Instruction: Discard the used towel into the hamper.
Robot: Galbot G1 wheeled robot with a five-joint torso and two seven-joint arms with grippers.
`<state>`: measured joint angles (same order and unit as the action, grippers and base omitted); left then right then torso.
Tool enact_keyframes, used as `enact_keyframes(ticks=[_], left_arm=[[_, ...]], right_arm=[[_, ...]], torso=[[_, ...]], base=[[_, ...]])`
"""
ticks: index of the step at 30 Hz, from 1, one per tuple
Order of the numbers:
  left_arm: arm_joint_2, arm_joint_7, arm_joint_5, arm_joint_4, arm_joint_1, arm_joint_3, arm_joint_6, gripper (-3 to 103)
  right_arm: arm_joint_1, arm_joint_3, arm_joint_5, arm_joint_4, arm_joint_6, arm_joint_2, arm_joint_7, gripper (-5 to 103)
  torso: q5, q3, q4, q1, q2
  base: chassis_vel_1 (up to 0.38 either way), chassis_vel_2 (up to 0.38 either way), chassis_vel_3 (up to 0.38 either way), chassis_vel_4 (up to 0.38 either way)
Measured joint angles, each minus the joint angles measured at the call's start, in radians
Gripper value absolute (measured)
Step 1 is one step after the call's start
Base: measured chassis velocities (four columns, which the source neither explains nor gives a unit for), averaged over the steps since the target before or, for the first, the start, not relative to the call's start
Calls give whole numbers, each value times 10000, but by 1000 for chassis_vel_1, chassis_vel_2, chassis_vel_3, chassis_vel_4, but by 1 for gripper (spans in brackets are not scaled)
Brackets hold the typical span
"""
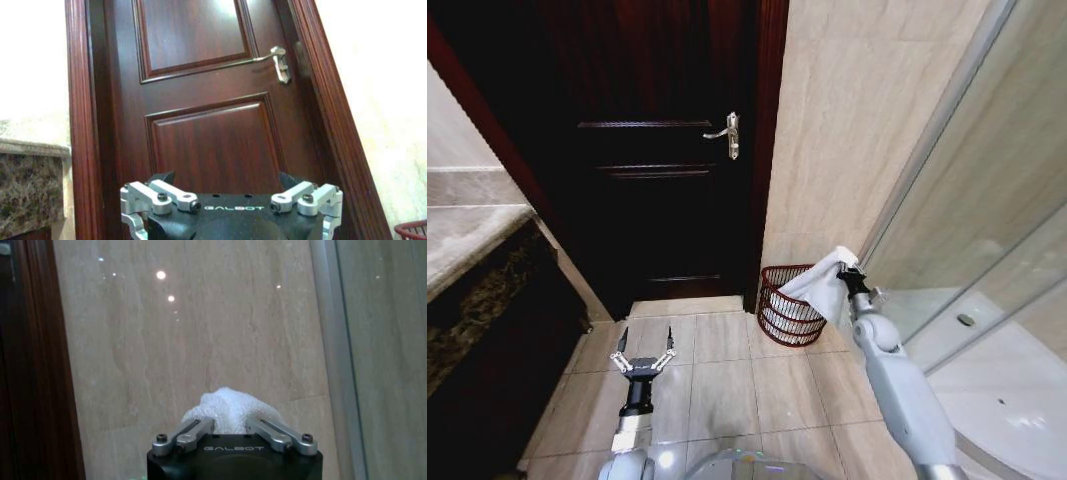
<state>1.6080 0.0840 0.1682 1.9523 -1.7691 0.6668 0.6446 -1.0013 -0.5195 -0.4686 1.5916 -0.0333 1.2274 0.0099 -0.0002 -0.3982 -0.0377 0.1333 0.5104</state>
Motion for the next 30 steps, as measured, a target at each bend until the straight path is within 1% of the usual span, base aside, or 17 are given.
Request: enact_keyframes(ticks=[4, 8, 22, 30], left_arm=[[0, 3, -8, -29, -16, 9, 70, 100], [0, 6, -18, -35, -18, 14, 94, 100], [0, 1, -10, -124, 71, -13, 125, 100], [0, -22, 17, -142, 81, -31, 134, 100]], right_arm=[[-350, -108, 553, 85, -408, 255, -1, 8], [-511, -108, 745, 172, -562, 401, 152, 8], [-901, -121, 780, 622, -707, 520, 546, 8], [-1026, -22, 800, 648, -850, 633, 764, 8]], torso=[[2, -8, 0, 4, 14], [2, -12, 0, 7, 25], [1, -25, 0, 18, 43], [2, -30, 2, 23, 46]], base=[[0, 0, 0, 0], [-29, 43, 36, -22], [-96, 105, 106, -97], [-58, 45, 48, -50]])
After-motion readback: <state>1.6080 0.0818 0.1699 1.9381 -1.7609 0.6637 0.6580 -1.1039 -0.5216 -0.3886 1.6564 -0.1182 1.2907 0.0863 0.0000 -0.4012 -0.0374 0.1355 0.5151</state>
